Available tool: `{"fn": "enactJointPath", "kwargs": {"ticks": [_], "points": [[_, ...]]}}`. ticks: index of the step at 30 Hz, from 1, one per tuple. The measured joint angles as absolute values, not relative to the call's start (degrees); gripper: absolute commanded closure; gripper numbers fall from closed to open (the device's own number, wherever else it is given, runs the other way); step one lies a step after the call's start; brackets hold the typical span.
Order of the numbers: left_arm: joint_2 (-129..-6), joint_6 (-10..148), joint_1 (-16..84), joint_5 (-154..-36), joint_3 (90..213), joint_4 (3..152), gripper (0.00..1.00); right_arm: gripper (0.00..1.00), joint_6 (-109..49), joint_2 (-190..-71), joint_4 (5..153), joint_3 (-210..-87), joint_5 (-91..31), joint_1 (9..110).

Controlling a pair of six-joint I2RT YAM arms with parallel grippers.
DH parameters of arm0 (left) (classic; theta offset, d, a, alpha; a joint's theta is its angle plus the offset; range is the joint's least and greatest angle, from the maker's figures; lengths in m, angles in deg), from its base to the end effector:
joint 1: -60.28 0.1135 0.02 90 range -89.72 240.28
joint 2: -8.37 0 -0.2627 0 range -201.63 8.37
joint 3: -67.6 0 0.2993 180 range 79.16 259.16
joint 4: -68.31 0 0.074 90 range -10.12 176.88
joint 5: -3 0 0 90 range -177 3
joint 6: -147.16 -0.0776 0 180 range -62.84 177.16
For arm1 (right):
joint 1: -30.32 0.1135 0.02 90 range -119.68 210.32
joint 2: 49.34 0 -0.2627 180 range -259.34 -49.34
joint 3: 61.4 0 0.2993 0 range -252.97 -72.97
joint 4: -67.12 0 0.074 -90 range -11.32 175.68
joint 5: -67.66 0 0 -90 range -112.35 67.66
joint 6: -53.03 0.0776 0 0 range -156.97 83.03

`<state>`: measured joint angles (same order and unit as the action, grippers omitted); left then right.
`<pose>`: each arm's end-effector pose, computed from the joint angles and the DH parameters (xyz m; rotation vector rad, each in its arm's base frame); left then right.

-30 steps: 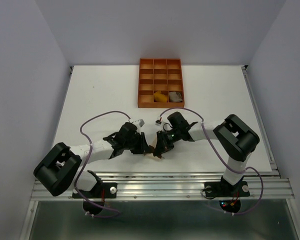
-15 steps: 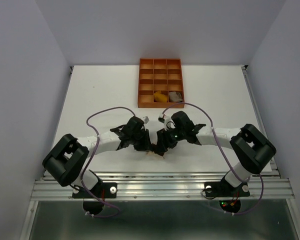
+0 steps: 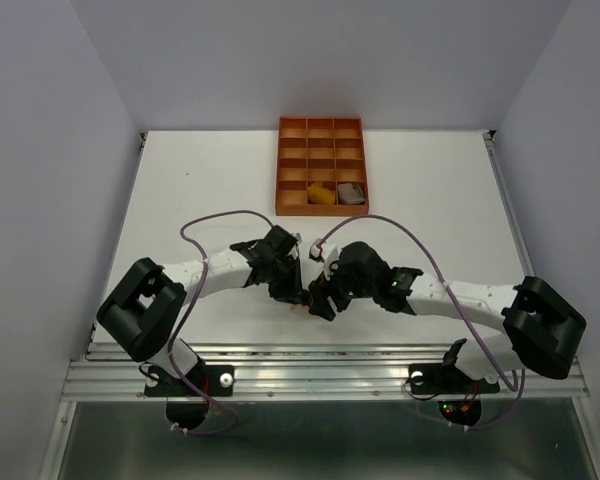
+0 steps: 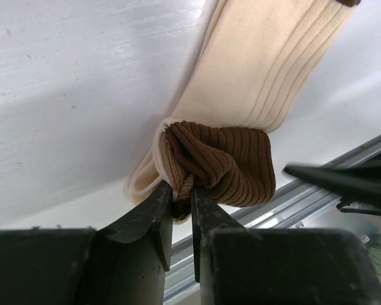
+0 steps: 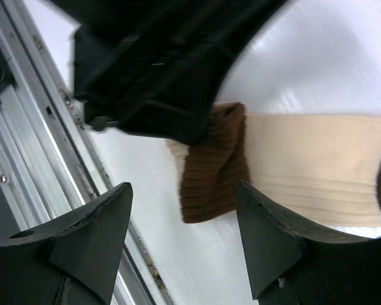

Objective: Roll the socks
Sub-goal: Roll the sock at the center of the board.

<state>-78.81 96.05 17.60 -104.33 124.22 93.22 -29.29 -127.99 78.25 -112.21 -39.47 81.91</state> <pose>0.2407 -0.2534 0.1017 0.2208 2.7400 -0.8743 0.1984 0.2870 0.1381 -1.0417 2.1294 0.8676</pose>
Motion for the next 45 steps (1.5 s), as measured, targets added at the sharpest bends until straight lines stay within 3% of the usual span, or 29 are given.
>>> {"fn": "enactJointPath", "kwargs": {"ticks": [23, 38, 45], "points": [[-89.74, 95.5, 19.5, -112.5, 135.76, 110.22, 1.0, 0.32, -43.1, -129.3, 78.34, -111.27, -23.45, 98.35], [-90.22, 94.15, 20.01, -112.67, 136.96, 114.92, 1.0, 0.48, -45.36, -136.12, 78.1, -114.0, -17.29, 100.58], [-90.26, 93.54, 20.4, -113.85, 136.87, 115.19, 1.0, 0.5, -45.79, -139.18, 78.1, -116.06, -12.54, 101.91]]}}
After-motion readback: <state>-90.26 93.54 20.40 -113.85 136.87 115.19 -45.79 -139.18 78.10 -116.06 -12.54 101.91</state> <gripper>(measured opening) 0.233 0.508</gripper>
